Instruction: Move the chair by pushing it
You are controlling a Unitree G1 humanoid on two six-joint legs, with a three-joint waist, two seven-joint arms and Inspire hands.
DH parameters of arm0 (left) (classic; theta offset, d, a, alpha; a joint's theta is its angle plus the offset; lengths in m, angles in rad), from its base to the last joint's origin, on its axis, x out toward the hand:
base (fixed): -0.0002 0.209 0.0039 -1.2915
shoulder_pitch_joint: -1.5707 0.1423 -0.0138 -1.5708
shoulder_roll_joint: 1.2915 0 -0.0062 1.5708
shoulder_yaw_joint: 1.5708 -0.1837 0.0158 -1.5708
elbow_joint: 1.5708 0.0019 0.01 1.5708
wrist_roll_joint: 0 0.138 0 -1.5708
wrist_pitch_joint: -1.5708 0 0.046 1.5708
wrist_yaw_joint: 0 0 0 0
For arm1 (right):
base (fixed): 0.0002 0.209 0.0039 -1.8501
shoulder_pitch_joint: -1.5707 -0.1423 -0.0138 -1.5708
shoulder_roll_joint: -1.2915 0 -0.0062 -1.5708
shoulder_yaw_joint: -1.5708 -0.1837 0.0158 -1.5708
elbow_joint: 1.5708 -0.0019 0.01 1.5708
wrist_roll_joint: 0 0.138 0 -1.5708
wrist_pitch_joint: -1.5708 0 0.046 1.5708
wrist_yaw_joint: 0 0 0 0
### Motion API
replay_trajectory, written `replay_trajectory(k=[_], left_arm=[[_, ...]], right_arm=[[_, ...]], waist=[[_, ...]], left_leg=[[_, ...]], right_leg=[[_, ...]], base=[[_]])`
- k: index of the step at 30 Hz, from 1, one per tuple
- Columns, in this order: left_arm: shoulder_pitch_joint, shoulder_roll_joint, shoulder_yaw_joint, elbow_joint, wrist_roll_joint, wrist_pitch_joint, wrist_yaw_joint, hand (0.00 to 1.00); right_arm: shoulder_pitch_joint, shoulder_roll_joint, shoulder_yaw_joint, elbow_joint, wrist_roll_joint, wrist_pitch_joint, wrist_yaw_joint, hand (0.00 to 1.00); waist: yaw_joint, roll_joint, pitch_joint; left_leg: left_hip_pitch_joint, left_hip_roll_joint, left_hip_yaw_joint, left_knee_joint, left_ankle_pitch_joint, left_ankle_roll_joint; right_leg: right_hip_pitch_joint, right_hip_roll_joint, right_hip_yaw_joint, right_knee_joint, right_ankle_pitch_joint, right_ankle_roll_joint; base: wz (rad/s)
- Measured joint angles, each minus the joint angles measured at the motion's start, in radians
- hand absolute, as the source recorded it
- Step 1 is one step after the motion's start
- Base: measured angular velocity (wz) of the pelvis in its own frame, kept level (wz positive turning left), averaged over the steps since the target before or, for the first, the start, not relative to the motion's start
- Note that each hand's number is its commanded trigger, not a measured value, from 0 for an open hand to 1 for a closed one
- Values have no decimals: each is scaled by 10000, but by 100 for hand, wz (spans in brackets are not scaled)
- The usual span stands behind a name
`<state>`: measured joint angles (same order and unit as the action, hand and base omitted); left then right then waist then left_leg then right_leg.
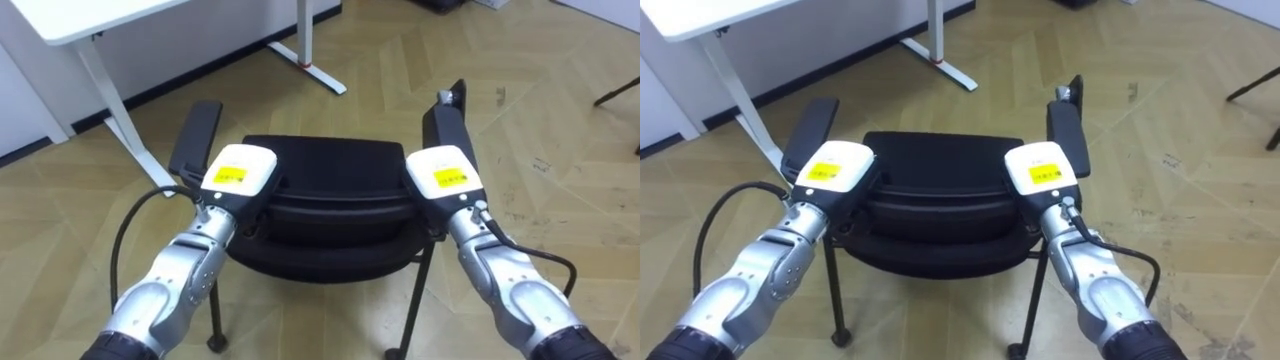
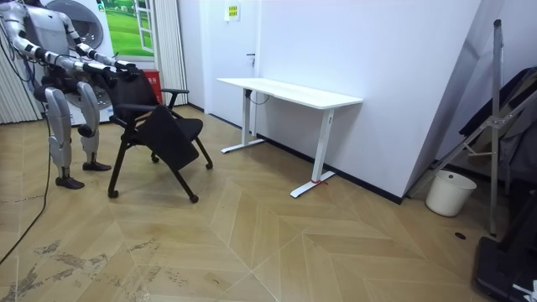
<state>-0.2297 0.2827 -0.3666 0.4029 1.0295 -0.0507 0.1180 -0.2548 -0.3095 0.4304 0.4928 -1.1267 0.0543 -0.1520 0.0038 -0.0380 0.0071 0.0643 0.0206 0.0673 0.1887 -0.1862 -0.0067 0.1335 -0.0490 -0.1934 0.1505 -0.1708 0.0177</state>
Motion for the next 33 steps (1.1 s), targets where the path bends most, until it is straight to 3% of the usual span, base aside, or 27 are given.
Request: replay_trajectory(k=[6,14,18,20,21,22,23,24,25,26,27,30,32,33], left_arm=[[-82,35,-4,46,-2,2,-72,100],[-510,-42,-11,669,-70,-79,-112,100],[-616,-195,89,931,120,-245,-108,100],[-634,-190,86,1090,122,-294,-116,100],[-641,-197,83,1130,122,-319,-117,100],[-662,-274,84,1290,126,-357,-114,100],[-665,-318,66,1353,156,-389,-119,100],[-664,-343,62,1404,156,-402,-121,100],[-658,-409,53,1512,217,-403,-117,100],[-573,-444,44,1594,223,-410,-117,100],[-564,-447,27,1619,205,-433,-118,100],[-565,-520,-94,1702,26,-479,45,100],[-562,-492,-124,1621,-41,-603,83,100],[-557,-484,-124,1612,-69,-623,87,100]], right_arm=[[-50,-6,13,59,2,-20,-2,100],[-311,31,101,471,59,-125,-3,100],[-195,103,-54,505,80,-111,-6,100],[-147,143,-74,602,111,-149,-2,100],[-122,159,-96,600,132,-177,-1,100],[-13,171,-215,646,126,-248,17,100],[56,173,-277,749,139,-356,8,100],[58,177,-288,814,175,-404,5,100],[96,190,-294,909,202,-443,4,100],[125,242,-282,1030,212,-481,3,100],[143,214,-274,1004,211,-495,3,100],[99,-31,-299,889,207,-578,-2,100],[125,-173,-291,896,210,-758,-182,100],[179,-148,-295,901,211,-768,-283,100]], waist=[[4,-6,16],[-23,12,182],[-21,30,209],[-23,-1,231],[-27,-57,237],[-67,-121,247],[-36,-20,258],[-24,-13,260],[26,-64,262],[53,-200,285],[46,-149,251],[61,37,259],[317,162,234],[335,195,216]], left_leg=[[10,1,-6,3,-1,0],[141,45,-29,285,-32,-12],[-125,243,-156,1163,-482,-103],[-518,424,-129,2454,-880,-207],[-711,443,-31,2913,-888,-211],[-1177,605,244,4088,-874,-197],[-1662,854,273,5267,-775,-127],[-1881,961,282,5788,-673,-115],[-2249,1116,375,6648,-237,-30],[-2604,1121,350,7217,165,-8],[-2726,1095,321,7160,116,-20],[-3117,746,264,5105,35,20],[-3082,616,172,3158,404,3],[-3084,555,164,3106,576,28]], right_leg=[[22,2,-22,-1,0,0],[260,-2,-167,16,-6,-5],[273,119,-307,416,-303,-115],[182,180,-468,1106,-853,-227],[161,141,-522,1269,-1044,-236],[137,101,-598,1646,-1382,-308],[181,122,-719,1932,-1596,-376],[259,165,-726,2003,-1667,-399],[383,177,-729,2173,-1805,-475],[601,125,-726,2210,-1882,-525],[605,122,-730,2254,-1914,-542],[575,39,-615,2426,-2117,-463],[595,-32,-555,2507,-2296,-402],[593,-67,-518,2510,-2343,-304]], base=[[0],[3],[10],[26],[39],[32],[26],[14],[13],[9],[11],[-21],[-43],[-19]])
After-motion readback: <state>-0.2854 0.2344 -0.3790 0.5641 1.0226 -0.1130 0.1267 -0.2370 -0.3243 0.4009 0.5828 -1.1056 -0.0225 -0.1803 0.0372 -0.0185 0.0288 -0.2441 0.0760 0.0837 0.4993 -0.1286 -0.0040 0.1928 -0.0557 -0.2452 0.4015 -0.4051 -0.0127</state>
